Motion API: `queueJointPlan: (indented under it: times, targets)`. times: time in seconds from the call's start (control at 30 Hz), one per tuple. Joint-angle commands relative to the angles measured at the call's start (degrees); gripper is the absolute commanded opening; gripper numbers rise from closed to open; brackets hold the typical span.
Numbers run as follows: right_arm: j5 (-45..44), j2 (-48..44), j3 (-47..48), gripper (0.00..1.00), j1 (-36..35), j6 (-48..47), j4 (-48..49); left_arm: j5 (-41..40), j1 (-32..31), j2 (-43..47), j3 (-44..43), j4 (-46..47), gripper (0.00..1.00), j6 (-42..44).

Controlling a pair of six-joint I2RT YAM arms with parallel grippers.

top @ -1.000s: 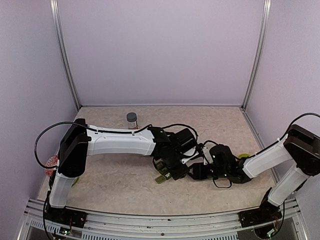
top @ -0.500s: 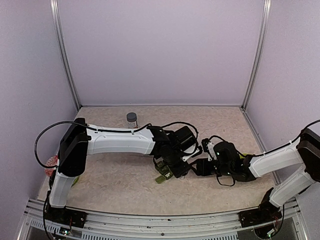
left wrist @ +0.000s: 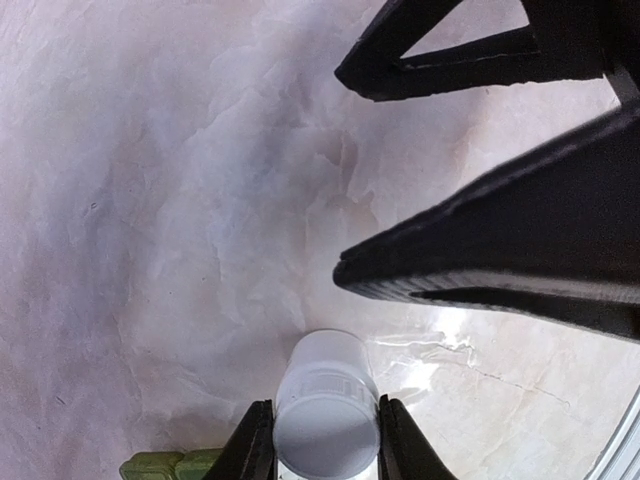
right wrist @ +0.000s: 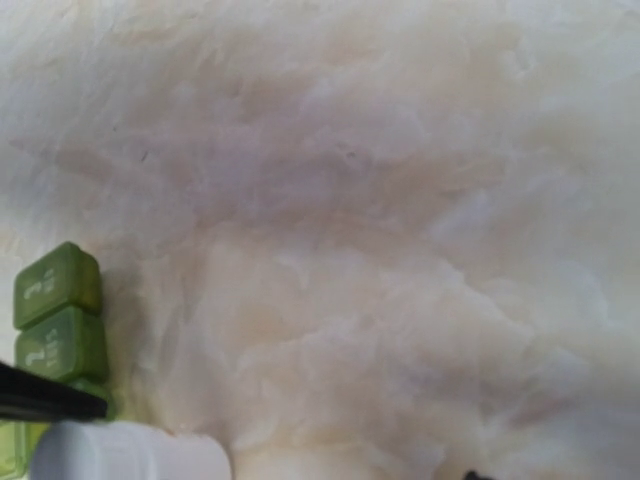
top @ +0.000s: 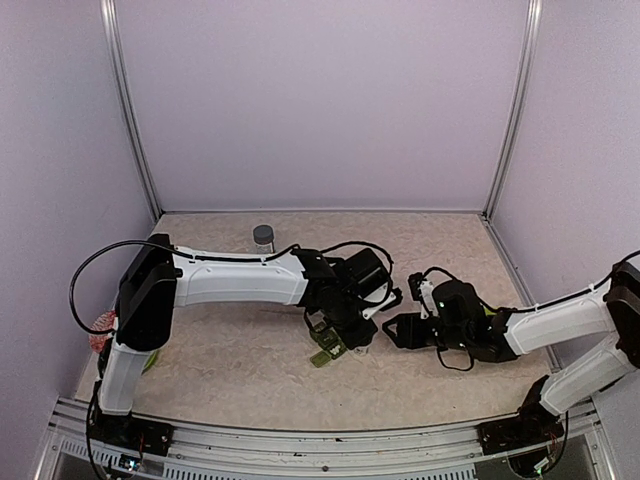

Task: Sort the pills into containers
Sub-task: Pick up the pill bottle from the center of the board.

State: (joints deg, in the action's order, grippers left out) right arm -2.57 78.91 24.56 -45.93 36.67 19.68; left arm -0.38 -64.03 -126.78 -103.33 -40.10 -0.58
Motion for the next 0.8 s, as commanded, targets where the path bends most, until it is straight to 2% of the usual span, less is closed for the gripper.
queueJointPlan:
  times: [0.0,0.37,0.6,0.77]
  targets:
    - [-1.0,-2.2,-1.4,0.6,0.7,-0.7,-1.2,-0.7,0.9,1.2,0.9,1.7,0.29,0.1]
    - [-3.8,-6.3,-3.2,0.61,2.6,-1.2,-3.4,-2.1,8.3,1.2,-2.8,4.8,0.25,0.6]
    - [-5.3,-8.7,-3.9,0.72,3.6,-1.4,-5.6,-1.0,11.6,-2.5,-9.8,5.8,0.26,2.5]
    - [-6.3,-10.4,-3.8,0.76,3.8,-1.6,-7.4,-1.5,12.6,-7.4,-16.8,6.0,0.26,6.0]
